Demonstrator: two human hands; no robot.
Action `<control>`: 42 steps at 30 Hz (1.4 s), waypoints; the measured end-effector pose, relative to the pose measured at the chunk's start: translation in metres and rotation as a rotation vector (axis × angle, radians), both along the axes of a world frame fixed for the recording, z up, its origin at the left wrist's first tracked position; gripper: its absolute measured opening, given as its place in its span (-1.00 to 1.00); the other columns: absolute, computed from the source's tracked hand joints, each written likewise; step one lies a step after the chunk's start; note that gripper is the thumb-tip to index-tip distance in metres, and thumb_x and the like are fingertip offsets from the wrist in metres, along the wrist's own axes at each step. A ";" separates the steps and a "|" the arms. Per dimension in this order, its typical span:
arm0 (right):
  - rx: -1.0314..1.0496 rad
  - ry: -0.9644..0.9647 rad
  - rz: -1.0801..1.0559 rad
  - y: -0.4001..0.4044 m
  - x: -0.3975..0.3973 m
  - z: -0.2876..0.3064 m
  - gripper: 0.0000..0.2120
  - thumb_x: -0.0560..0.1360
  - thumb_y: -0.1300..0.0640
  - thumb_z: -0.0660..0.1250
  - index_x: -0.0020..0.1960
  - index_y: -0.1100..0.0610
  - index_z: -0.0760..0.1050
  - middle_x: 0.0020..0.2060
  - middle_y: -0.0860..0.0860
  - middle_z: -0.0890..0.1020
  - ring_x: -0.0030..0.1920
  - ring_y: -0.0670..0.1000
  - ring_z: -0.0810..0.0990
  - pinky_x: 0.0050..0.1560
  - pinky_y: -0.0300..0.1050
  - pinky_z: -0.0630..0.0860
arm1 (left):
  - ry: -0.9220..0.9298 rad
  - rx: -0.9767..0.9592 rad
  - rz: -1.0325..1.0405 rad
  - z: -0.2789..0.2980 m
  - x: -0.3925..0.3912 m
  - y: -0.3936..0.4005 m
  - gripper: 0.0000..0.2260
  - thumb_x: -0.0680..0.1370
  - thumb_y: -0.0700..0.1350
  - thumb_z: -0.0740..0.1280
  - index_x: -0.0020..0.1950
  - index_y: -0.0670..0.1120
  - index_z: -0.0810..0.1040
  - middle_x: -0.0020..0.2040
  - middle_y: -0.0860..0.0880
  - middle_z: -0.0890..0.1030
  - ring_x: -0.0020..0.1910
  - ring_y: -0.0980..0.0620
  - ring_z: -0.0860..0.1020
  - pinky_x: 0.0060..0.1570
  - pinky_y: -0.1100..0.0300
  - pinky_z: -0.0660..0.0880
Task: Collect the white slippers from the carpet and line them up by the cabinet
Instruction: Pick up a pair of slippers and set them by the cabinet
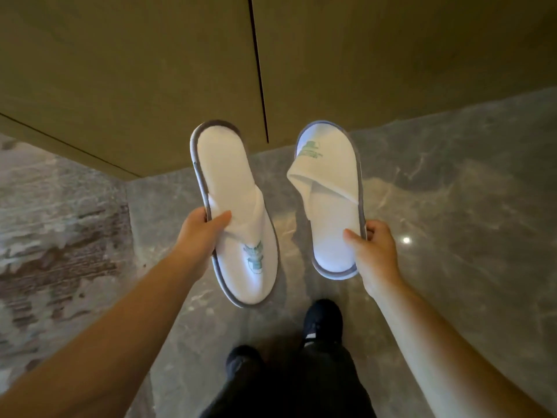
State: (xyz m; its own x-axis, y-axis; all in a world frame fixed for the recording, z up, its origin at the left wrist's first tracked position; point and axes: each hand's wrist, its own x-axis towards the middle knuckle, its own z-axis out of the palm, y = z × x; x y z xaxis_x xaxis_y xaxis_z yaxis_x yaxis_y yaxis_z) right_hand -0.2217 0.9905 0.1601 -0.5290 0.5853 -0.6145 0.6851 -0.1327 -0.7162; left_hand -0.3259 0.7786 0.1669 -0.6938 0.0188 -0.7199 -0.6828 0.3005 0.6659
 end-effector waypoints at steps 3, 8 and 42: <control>0.049 -0.009 -0.001 0.004 -0.006 -0.080 -0.81 0.44 0.28 0.27 0.03 0.25 0.37 -0.18 0.08 0.45 -0.09 0.08 0.43 -0.30 -0.17 0.33 | -0.007 0.000 0.001 -0.074 -0.003 0.005 -0.83 0.52 -0.16 0.23 0.08 -0.13 0.50 0.04 -0.10 0.59 0.03 -0.12 0.55 0.08 -0.06 0.47; 0.078 -0.045 -0.009 0.012 -0.022 -0.212 -0.78 0.45 0.26 0.27 0.07 0.28 0.35 -0.07 0.12 0.43 -0.05 0.10 0.43 -0.27 -0.19 0.36 | 0.011 0.054 0.021 -0.200 -0.011 0.004 -0.81 0.53 -0.16 0.22 0.12 -0.14 0.48 -0.05 -0.05 0.60 -0.07 -0.02 0.56 -0.10 0.07 0.49; 0.318 0.300 0.277 0.046 -0.073 -0.282 -0.92 0.41 0.19 0.33 -0.14 0.11 0.43 -0.26 -0.01 0.52 -0.20 0.01 0.47 -0.22 -0.14 0.43 | 0.465 -0.208 -0.494 -0.296 -0.043 0.050 -0.61 0.47 -0.06 0.32 0.28 -0.10 0.43 0.26 -0.13 0.52 0.25 -0.07 0.46 0.18 0.19 0.32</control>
